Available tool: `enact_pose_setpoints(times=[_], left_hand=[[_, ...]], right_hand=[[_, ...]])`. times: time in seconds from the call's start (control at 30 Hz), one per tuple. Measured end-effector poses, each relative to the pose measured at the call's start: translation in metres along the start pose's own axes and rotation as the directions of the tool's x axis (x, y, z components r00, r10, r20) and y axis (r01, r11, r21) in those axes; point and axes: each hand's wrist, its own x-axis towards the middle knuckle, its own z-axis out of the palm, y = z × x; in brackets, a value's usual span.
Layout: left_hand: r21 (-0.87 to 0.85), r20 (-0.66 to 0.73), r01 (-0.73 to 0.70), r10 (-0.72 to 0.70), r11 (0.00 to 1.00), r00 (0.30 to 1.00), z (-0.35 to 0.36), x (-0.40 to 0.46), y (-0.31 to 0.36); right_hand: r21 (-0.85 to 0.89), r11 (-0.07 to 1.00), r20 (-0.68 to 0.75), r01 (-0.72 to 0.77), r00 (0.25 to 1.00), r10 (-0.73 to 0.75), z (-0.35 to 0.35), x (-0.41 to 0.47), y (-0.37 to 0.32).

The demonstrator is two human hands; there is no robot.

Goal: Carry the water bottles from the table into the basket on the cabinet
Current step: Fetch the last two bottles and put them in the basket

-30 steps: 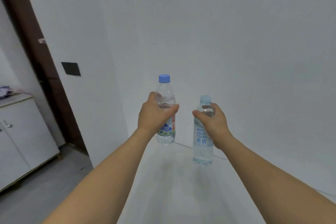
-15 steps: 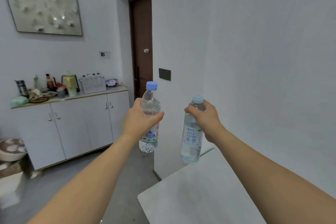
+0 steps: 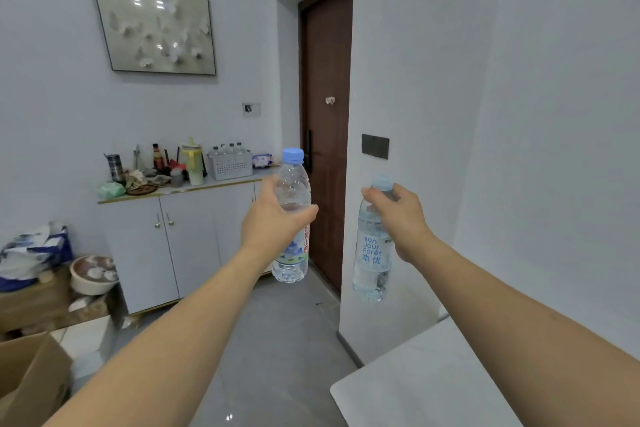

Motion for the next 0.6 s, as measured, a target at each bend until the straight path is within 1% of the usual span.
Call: enact_pose_setpoints(times=[0.07, 0.2, 0.3, 0.37, 0.5, 0.6], left_hand=[[-0.048, 0.007, 0.026, -0.025, 0.999, 1.0, -0.002, 0.014, -0.009], [-0.21, -0.005, 0.076, -0.079, 0.975, 0.997, 0.004, 0.049, -0.031], [-0.283, -0.042, 0.085, -0.1, 0.955, 0.994, 0.014, 0.077, -0.054], [-0.297, -0.057, 0.082, -0.104, 0.951, 0.993, 0.021, 0.097, -0.067], [-0.265, -0.107, 0.036, -0.066, 0.964, 0.992, 0.037, 0.145, -0.097], [-0.254, -0.089, 0.055, -0.079, 0.966, 0.993, 0.044, 0.19, -0.112]], right_hand=[[-0.001, 1.0, 0.011, -0.003, 1.0, 0.003, 0.018, 0.011, 0.0], [0.019, 1.0, 0.055, 0.002, 0.999, -0.003, 0.05, 0.038, 0.008], [0.02, 1.0, 0.1, 0.006, 0.995, -0.008, 0.075, 0.063, 0.022], [0.013, 1.0, 0.127, 0.018, 0.992, -0.019, 0.092, 0.084, 0.03], [0.041, 0.999, 0.145, 0.031, 0.989, -0.037, 0.122, 0.137, 0.05], [0.039, 0.999, 0.154, 0.034, 0.987, -0.04, 0.141, 0.182, 0.055]])
